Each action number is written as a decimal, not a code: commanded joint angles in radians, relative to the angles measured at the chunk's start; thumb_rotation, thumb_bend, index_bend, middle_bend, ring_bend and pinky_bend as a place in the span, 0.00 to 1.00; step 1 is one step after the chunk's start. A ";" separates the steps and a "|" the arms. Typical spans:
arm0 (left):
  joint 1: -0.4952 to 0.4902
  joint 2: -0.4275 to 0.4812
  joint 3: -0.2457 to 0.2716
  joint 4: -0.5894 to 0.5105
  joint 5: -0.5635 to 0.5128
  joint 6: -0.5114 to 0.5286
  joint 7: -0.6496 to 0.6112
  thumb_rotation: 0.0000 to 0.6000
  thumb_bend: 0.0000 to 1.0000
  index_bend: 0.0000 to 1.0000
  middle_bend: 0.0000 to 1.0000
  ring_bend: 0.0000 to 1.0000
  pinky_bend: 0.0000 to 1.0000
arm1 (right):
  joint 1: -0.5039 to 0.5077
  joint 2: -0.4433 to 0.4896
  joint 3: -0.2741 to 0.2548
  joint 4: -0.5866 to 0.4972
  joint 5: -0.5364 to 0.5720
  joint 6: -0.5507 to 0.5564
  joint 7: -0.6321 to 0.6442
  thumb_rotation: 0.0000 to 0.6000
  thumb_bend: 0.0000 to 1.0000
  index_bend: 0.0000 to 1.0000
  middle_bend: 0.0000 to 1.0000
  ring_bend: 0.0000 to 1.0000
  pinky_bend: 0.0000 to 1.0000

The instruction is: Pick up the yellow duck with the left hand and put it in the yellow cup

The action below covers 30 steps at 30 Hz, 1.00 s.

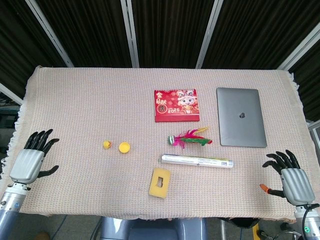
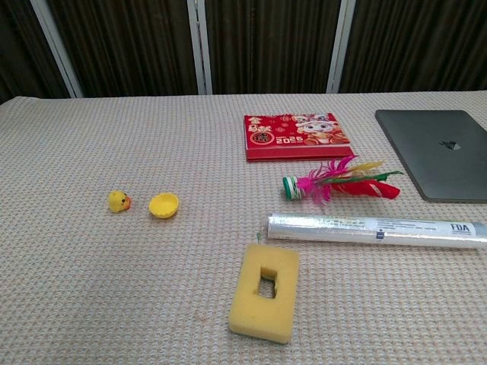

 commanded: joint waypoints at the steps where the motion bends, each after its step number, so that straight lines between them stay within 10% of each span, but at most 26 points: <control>1: -0.035 -0.011 -0.016 0.027 -0.034 -0.059 0.025 1.00 0.20 0.23 0.00 0.00 0.00 | -0.001 0.000 -0.002 0.002 -0.006 0.004 0.000 1.00 0.02 0.41 0.22 0.12 0.05; 30: -0.224 -0.333 -0.125 0.204 -0.392 -0.333 0.212 1.00 0.23 0.23 0.00 0.00 0.00 | 0.001 0.006 -0.015 -0.005 -0.023 -0.004 0.013 1.00 0.02 0.42 0.21 0.12 0.05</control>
